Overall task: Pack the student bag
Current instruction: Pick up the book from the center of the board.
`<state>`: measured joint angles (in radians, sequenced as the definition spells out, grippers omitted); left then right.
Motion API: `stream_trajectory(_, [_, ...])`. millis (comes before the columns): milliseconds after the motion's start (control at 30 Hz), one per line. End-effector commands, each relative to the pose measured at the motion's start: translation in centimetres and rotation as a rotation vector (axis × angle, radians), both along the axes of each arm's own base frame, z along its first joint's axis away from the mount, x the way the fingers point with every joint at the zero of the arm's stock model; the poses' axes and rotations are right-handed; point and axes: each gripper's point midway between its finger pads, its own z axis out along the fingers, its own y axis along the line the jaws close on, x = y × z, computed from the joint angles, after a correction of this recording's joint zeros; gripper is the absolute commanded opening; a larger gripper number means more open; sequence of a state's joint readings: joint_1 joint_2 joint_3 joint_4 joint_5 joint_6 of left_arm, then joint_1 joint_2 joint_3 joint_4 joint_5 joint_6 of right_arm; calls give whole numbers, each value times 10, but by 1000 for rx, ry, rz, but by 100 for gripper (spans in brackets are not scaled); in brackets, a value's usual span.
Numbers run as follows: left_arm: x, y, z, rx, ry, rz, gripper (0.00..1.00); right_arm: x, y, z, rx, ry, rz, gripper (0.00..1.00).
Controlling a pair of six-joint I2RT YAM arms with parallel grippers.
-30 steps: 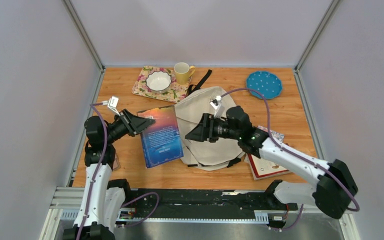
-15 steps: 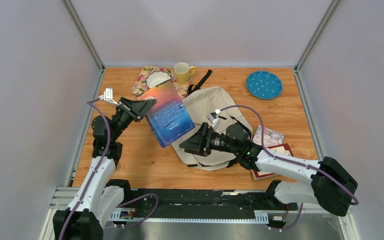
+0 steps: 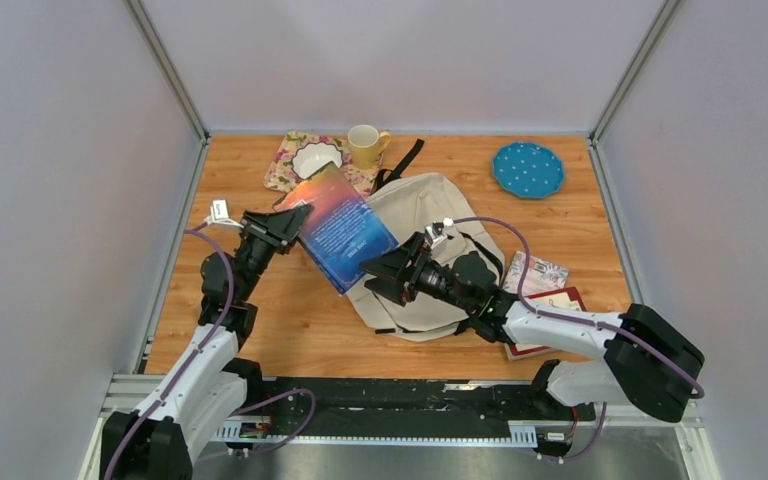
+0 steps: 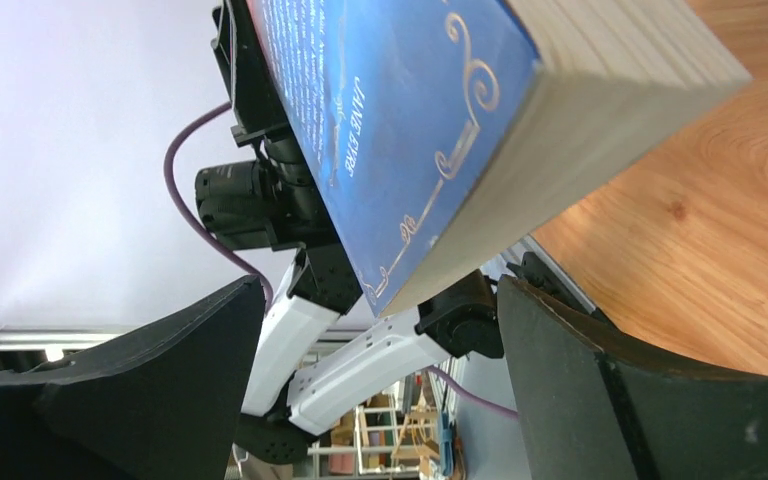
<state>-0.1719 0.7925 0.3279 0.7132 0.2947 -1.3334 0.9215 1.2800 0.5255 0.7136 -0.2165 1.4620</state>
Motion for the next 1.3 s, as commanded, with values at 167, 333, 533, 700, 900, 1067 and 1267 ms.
stream_trajectory(167, [-22, 21, 90, -231, -265, 56, 0, 21, -13, 10, 22, -19, -185, 90])
stream_trajectory(333, [-25, 21, 89, -272, -256, 42, 0, 36, -8, 16, 98, -16, -239, 91])
stream_trajectory(533, [-28, 13, 80, -297, -237, 8, 0, 47, 4, 38, 237, -80, -246, 91])
stream_trajectory(700, [-30, 9, 73, -312, -227, -12, 0, 57, -3, 50, 272, -132, -310, 91])
stream_trajectory(900, [-30, 7, 64, -317, -204, -20, 0, 65, -9, 48, 272, -119, -346, 83])
stream_trajectory(1067, [-34, 3, 56, -331, -175, -58, 0, 72, -14, 40, 281, -110, -365, 49])
stream_trajectory(1267, [-40, 3, 33, -343, -127, -67, 0, 76, -17, 44, 288, -141, -366, 55])
